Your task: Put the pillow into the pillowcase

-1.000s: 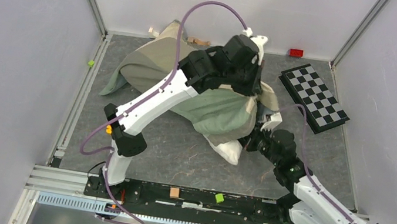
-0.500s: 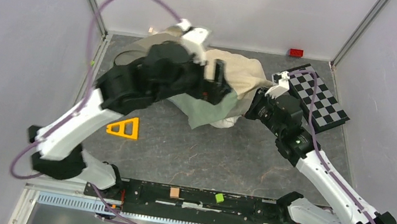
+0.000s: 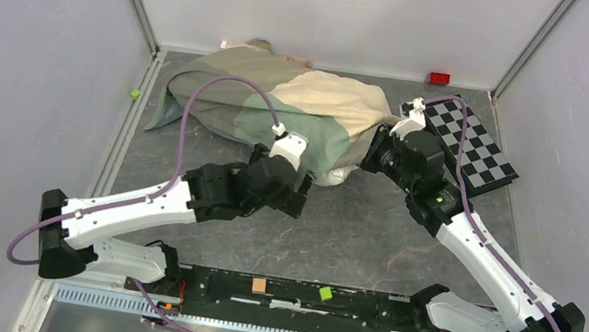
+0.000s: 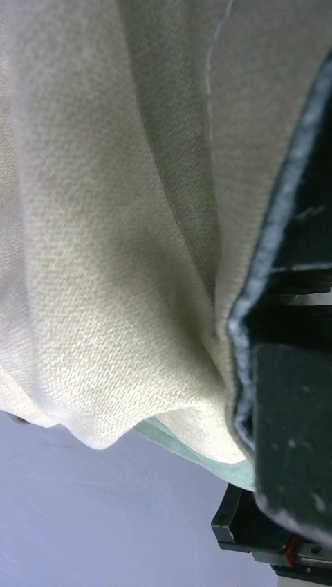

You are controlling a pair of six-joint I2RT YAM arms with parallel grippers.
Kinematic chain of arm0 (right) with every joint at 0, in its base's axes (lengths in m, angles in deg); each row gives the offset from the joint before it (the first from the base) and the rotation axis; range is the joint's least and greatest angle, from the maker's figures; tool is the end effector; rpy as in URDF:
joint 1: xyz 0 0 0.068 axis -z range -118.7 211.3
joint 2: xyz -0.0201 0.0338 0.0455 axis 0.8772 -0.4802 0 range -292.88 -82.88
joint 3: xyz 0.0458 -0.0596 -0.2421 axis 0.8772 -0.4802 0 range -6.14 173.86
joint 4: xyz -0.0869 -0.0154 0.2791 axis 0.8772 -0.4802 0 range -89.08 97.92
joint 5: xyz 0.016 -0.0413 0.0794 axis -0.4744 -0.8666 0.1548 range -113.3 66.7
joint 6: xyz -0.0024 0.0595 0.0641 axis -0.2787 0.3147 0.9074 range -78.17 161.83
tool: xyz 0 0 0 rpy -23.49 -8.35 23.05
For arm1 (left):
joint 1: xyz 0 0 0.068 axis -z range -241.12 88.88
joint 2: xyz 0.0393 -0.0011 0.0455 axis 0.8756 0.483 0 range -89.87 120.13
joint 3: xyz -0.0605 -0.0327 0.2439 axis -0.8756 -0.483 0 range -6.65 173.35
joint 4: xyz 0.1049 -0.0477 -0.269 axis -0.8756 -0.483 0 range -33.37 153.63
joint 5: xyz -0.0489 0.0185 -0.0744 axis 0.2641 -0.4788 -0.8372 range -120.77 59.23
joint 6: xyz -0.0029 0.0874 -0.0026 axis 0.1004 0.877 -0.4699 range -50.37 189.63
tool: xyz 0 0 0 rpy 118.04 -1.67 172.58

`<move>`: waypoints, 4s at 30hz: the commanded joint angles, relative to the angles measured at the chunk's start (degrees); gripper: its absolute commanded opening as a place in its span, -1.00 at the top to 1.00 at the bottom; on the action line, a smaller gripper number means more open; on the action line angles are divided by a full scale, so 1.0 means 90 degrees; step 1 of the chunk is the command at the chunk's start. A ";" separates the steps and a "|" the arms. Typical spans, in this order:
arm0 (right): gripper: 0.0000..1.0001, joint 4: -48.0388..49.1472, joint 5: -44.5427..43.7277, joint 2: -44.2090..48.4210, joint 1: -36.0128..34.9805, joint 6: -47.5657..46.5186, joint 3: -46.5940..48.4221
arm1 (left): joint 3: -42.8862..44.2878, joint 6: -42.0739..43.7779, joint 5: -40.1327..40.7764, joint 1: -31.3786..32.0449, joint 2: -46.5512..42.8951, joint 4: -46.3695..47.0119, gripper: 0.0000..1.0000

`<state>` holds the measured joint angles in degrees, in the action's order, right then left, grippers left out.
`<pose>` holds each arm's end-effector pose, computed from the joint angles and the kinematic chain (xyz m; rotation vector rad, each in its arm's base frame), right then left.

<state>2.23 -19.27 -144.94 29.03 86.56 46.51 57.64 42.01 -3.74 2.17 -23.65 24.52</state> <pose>0.2812 0.1841 0.3033 0.1597 1.9489 0.9856 0.1706 -0.2606 0.2934 0.4453 2.1717 -0.3436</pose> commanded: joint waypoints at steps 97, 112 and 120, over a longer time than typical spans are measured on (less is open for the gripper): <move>0.29 -0.0494 -0.0182 -0.0677 0.1772 -0.2051 -0.0778 | 0.4038 0.0781 0.0181 -0.1014 0.3324 -0.1081 -0.87; -0.96 -0.0533 0.0416 0.2608 0.0615 -0.0583 -0.2753 | 0.4109 0.0604 0.0323 -0.1085 0.4011 -0.1162 -0.11; -0.96 0.0981 -0.0259 0.2613 -0.0747 0.0569 -0.3391 | 0.4255 0.0578 0.0183 -0.1094 0.4026 -0.1256 0.52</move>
<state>1.48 -19.05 -119.94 26.32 84.22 16.56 93.31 49.29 -2.52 -7.38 12.39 12.70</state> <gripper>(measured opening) 0.979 0.335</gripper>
